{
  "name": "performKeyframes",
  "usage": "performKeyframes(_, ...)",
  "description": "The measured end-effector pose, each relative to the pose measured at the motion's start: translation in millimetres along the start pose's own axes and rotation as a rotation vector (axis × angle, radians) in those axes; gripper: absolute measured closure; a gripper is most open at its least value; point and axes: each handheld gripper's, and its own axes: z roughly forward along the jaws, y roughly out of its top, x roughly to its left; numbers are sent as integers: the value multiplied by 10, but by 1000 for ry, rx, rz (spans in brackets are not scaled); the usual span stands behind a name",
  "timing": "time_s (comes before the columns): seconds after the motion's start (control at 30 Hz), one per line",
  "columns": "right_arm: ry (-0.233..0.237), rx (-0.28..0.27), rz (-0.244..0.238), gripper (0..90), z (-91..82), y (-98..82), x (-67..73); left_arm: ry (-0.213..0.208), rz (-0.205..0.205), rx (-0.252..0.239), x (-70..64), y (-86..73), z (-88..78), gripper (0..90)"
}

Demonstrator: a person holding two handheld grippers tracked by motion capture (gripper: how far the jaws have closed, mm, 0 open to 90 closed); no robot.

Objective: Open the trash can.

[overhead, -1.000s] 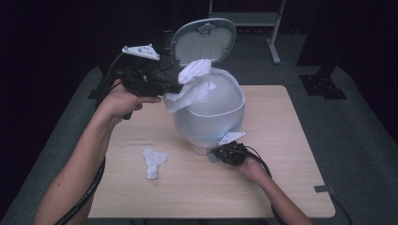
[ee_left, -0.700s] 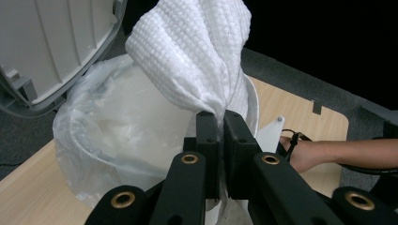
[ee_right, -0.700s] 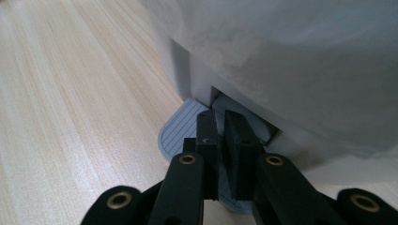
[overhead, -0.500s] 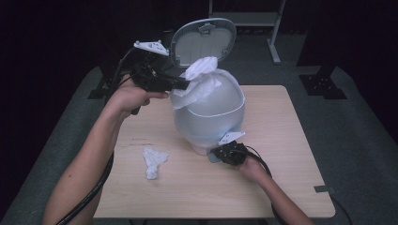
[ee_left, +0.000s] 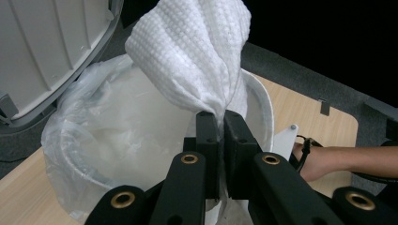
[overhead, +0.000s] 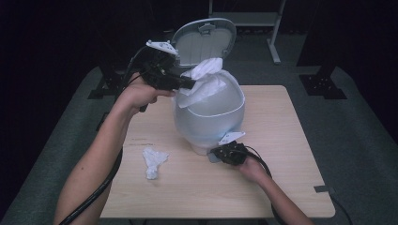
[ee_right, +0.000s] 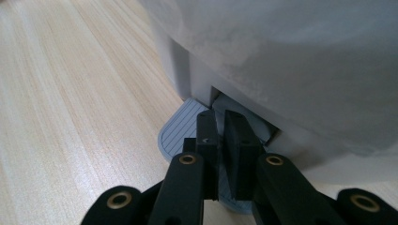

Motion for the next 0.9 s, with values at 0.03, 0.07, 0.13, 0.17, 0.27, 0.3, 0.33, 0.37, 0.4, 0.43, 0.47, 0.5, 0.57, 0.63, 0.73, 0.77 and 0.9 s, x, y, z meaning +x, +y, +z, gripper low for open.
performKeyframes(0.03,-1,2,1,842,-1,1,1,4,2,1,6,0,15,862)
performKeyframes(0.07,-2,2,1,842,-1,2,2,6,2,6,9,-1,29,862)
performKeyframes(0.13,-2,2,1,842,-1,2,2,8,4,11,19,-3,57,862)
performKeyframes(0.17,-2,2,1,843,-1,2,1,8,5,14,26,-5,79,862)
performKeyframes(0.27,0,2,1,842,0,3,0,8,5,17,32,-5,110,862)
performKeyframes(0.3,1,2,2,842,1,3,0,8,7,18,35,-2,124,862)
performKeyframes(0.33,1,2,1,842,1,3,-1,10,8,21,38,0,133,862)
performKeyframes(0.37,0,2,2,842,1,3,0,9,5,23,41,2,151,862)
performKeyframes(0.4,0,2,1,842,1,4,0,9,4,25,45,5,166,862)
performKeyframes(0.43,0,2,1,842,1,4,0,6,1,23,56,12,189,862)
performKeyframes(0.47,0,2,1,842,1,4,0,6,1,23,56,12,189,862)
performKeyframes(0.5,1,3,1,842,0,4,0,5,-1,25,56,16,210,862)
performKeyframes(0.57,1,2,1,842,0,3,-1,4,3,33,67,21,260,861)
performKeyframes(0.63,1,2,1,842,0,3,-1,6,2,35,75,22,282,861)
performKeyframes(0.73,1,3,1,843,0,4,-1,7,2,41,92,24,326,861)
performKeyframes(0.77,1,2,1,842,0,4,-1,7,2,43,97,23,348,861)
performKeyframes(0.9,0,3,0,842,0,4,-1,9,-3,49,108,21,412,860)
